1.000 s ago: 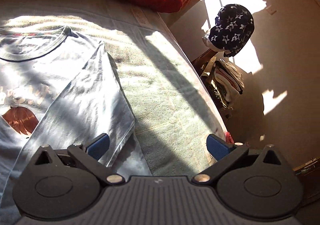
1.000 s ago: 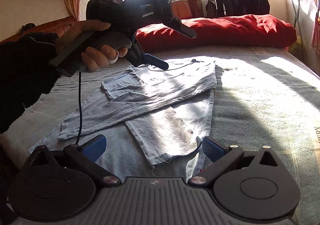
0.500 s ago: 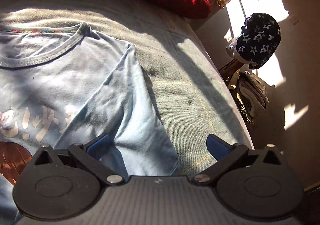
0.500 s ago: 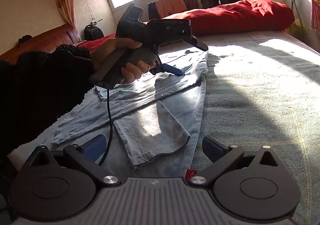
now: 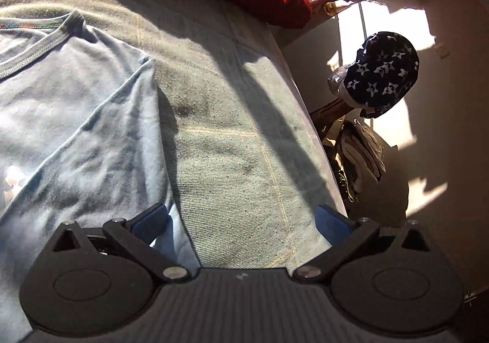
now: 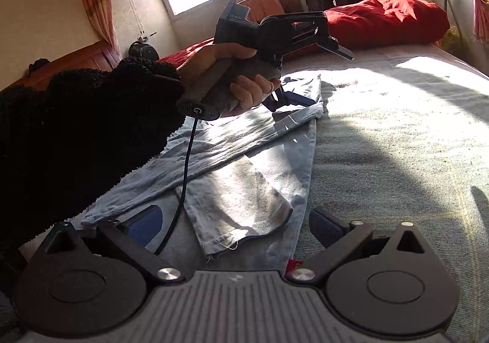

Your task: Fold clothes

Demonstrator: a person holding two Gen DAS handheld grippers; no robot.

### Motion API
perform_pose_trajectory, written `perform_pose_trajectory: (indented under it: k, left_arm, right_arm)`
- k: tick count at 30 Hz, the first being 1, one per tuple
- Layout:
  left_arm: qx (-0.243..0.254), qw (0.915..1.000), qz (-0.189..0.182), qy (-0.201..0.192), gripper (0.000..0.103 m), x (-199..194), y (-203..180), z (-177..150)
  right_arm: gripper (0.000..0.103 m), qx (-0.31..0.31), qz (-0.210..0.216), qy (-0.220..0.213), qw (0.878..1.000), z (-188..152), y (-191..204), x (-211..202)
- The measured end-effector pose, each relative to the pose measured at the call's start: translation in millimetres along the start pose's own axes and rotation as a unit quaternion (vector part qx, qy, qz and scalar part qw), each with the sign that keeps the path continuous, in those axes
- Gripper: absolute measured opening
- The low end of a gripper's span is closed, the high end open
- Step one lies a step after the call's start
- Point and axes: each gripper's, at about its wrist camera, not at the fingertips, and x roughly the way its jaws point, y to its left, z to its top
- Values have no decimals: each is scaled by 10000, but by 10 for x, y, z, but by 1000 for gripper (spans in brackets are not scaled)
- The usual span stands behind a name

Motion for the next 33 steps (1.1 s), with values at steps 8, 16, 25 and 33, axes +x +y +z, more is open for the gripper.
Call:
perform_pose_trajectory:
  k: [8,16,25,33]
  left_arm:
    - [-25,9982,542,-253,102,-122,230,104]
    - [5,9975,530,-474,102,-391,134,262]
    - [424,9959,714,-361,102,-1211,-183,-91]
    - [660,9915,1081,-314,102,-2065,-169,-906]
  right_arm:
    - [103,-55,110,-58,9999,20,43,1]
    - [103,6,13,-64,10000,22,19,-23]
    - [103,-212,5,-180,9996,59,311,-219]
    - [103,-355,6,-156,9992,-35,642,-464]
